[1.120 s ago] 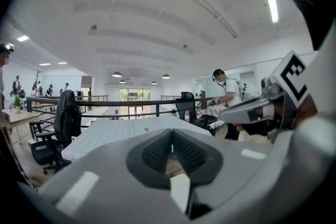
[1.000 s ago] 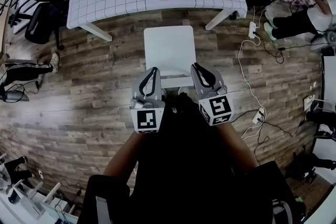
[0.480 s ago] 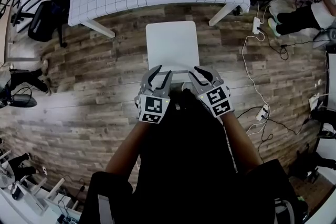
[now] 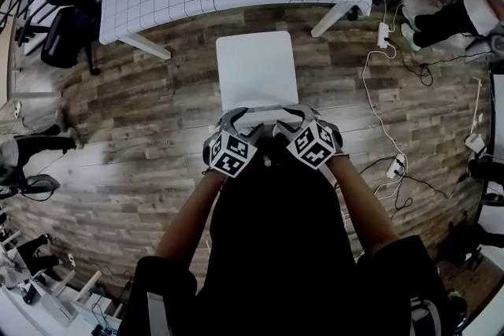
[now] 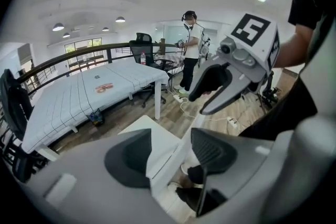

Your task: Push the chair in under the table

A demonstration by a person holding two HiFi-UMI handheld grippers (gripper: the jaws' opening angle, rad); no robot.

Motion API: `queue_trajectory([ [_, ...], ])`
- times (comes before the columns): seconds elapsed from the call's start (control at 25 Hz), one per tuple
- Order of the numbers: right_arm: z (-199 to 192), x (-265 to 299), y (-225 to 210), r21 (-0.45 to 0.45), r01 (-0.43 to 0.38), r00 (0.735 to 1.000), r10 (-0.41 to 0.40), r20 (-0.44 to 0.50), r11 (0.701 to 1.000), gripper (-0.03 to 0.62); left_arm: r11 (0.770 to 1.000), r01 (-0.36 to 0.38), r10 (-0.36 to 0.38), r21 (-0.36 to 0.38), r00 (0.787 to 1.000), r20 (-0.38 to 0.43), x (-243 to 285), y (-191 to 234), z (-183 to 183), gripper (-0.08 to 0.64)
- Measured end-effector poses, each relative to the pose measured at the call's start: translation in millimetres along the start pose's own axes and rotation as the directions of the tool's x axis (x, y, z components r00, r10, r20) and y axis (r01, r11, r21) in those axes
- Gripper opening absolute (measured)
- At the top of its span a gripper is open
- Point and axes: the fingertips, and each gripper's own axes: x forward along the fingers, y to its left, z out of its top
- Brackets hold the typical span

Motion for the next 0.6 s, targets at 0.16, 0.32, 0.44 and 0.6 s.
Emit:
queue_trajectory([
  [0.16,-7.6,14.4,4.2,-0.026,-0.048,0.998,0.046,-0.045,0.999,0.156,0.998,0.041,-0.037,0.053,0.996,-0.076,13.5,1.9,-15.8,0.239],
  [0.32,-13.1,30.6,11.5,-0.082,-0.09,0.992,0.082,-0.096,0.993,0.158,0.992,0.093,-0.08,0.09,0.986,-0.145,27.1,-4.1,-32.7,0.241],
  [0.44,-18.9,42.2,18.3,-0.146,-0.116,0.986,0.096,-0.134,0.982,0.164,0.989,0.111,-0.093,0.098,0.981,-0.173,36.6,-6.5,-43.6,0.241],
  [0.6,-31.6,58.1,26.2,-0.223,-0.139,0.976,0.096,-0.194,0.965,0.182,0.986,0.122,-0.095,0.115,0.972,-0.215,44.4,-4.3,-58.2,0.241],
])
